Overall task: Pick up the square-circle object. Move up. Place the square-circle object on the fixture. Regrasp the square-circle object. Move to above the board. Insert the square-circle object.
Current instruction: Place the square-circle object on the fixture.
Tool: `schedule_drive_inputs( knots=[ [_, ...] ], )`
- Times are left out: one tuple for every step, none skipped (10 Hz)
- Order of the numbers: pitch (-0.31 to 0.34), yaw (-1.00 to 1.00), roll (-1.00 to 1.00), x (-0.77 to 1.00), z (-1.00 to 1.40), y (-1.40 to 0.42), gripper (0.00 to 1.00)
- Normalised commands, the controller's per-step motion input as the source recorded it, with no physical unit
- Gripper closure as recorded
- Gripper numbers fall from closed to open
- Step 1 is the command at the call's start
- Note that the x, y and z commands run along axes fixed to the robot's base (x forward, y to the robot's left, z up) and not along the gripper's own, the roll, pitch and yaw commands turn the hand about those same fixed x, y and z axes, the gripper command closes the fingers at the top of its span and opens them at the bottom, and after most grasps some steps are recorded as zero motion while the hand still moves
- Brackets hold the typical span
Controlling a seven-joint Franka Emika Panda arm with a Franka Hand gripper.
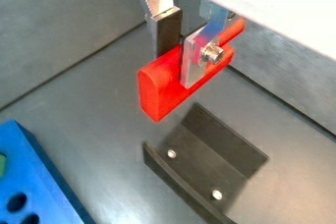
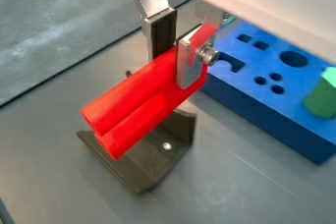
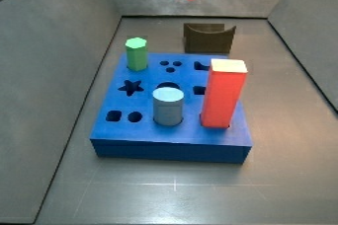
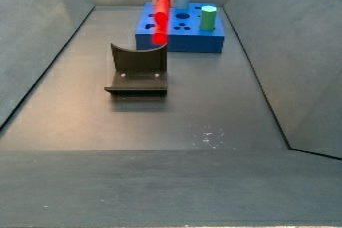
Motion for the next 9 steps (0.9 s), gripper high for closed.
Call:
schedule_drive_inputs(
  knots=[
    [0.095, 0.04, -0.09, 1.00, -0.02, 0.04, 1.00],
    [0.108, 0.03, -0.08, 1.00, -0.02, 0.03, 1.00],
    [0.121, 0.03, -0.08, 1.00, -0.01, 0.03, 1.00],
    [0.134, 0.02, -0.08, 1.00, -0.01, 0.02, 1.00],
    [0.141, 0.02, -0.08, 0.96, 0.00, 0.02, 1.00],
    [0.147, 0.02, -0.08, 0.89, 0.00, 0.01, 1.00],
    [0.111, 0.05, -1.00, 0.28, 0.08, -0.17, 1.00],
    [0.113, 0.04, -1.00, 0.20, 0.07, -0.14, 1.00],
    [0.119, 0.02, -1.00, 0.15, 0.05, -0.07, 1.00]
  ],
)
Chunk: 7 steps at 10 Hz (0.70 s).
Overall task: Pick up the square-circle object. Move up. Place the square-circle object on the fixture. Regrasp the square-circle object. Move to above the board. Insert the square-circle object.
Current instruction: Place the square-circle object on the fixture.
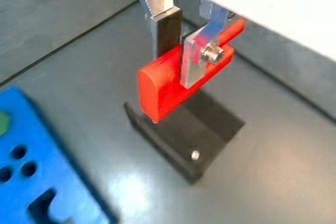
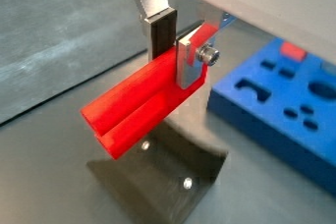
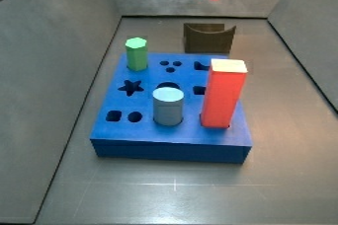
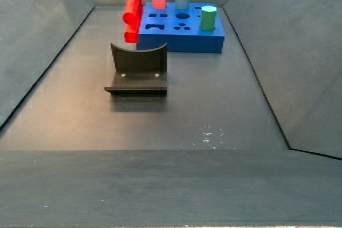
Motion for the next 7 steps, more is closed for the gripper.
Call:
schedule_drive_inputs(
  knots=[
    [0.136, 0.00, -1.00, 0.03, 0.01, -0.01, 1.00],
    [0.140, 0.00, -1.00, 0.00, 0.01, 0.01, 1.00],
    [0.137, -0.02, -1.00, 0.00, 0.01, 0.02, 1.00],
    [0.146, -0.04, -1.00, 0.03, 0.00, 0.03, 1.00],
    [0.168, -0.07, -1.00, 0.07, -0.01, 0.04, 1.00],
    [0.178, -0.09, -1.00, 0.08, -0.02, 0.04, 1.00],
    [0.174, -0.12, -0.90, 0.09, -0.02, 0.05, 1.00]
  ],
)
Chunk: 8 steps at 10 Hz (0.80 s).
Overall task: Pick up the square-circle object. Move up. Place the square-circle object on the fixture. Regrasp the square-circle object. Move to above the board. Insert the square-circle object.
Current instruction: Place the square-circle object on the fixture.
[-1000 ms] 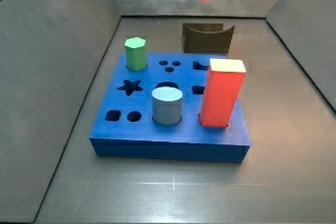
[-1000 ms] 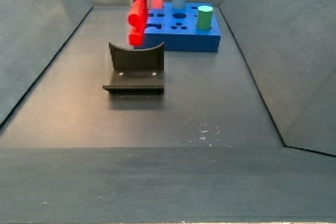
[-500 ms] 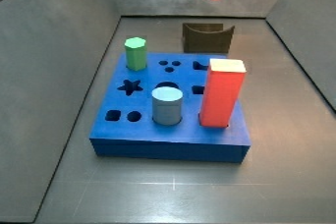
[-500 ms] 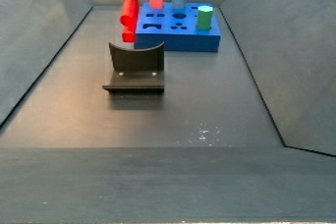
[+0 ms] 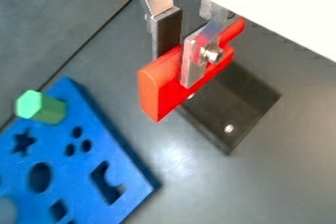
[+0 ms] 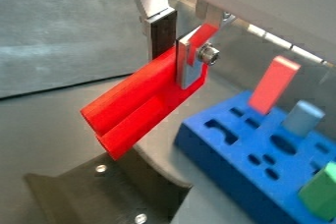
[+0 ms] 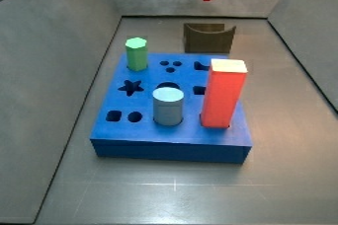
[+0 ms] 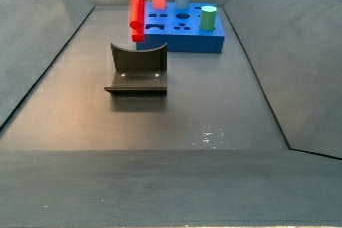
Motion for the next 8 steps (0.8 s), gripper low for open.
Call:
schedule_drive_inputs(
  knots=[
    [0.146, -0.13, -0.73, 0.08, -0.02, 0.05, 1.00],
    [0.104, -0.14, -0.50, 0.08, -0.02, 0.05, 1.00],
    [0.087, -0.14, -0.38, 0.08, -0.02, 0.04, 1.00],
    [0.053, -0.13, -0.23, 0.07, 0.00, 0.03, 1.00],
    [0.211, -0.08, -1.00, 0.13, -1.00, 0.13, 1.00],
    [0.195, -0.09, -1.00, 0.13, -1.00, 0.14, 1.00],
    [0.216, -0.13, -0.97, 0.14, -1.00, 0.14, 1.00],
    [0.195, -0.16, -0.77, 0.16, -1.00, 0.14, 1.00]
  ],
)
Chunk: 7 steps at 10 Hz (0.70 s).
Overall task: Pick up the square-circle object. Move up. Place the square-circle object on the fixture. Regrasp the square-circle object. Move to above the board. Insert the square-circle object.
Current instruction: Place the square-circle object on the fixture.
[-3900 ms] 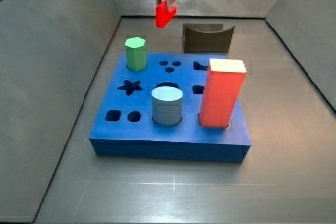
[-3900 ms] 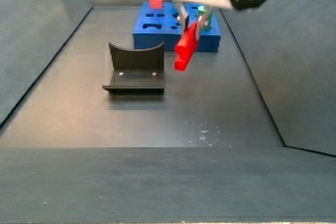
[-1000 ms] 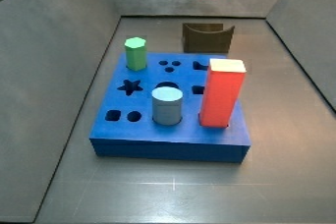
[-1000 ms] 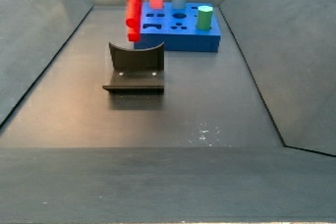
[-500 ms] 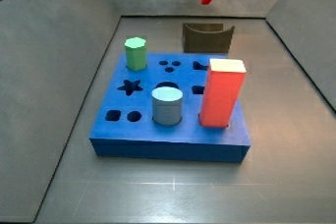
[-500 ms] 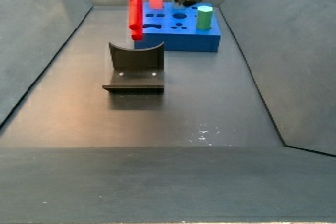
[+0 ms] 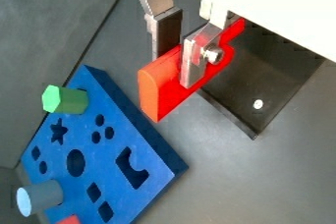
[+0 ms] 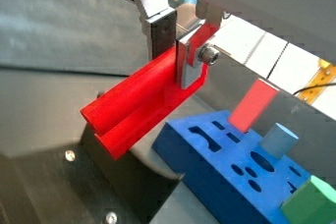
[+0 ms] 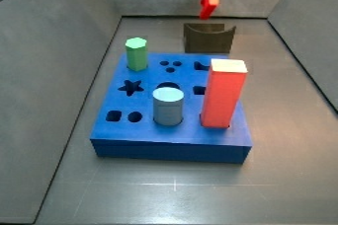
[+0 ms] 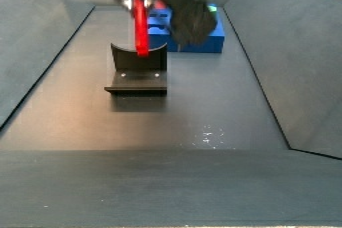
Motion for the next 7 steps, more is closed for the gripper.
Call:
schedule_drive_inputs(
  knots=[
    [0.160, -0.18, -0.60, 0.17, -1.00, 0.14, 1.00],
    [0.111, -0.20, -0.38, 0.17, -1.00, 0.14, 1.00],
    [0.088, -0.20, -0.29, 0.18, -1.00, 0.14, 1.00],
    [0.028, -0.19, -0.18, 0.19, -0.99, 0.14, 1.00],
    [0.020, -0.18, -0.17, 0.16, -0.90, 0.09, 1.00],
    [-0.013, -0.15, -0.14, 0.12, -0.83, 0.02, 1.00],
    [-0.021, -0.14, -0.13, 0.10, -0.82, 0.01, 1.00]
  ],
)
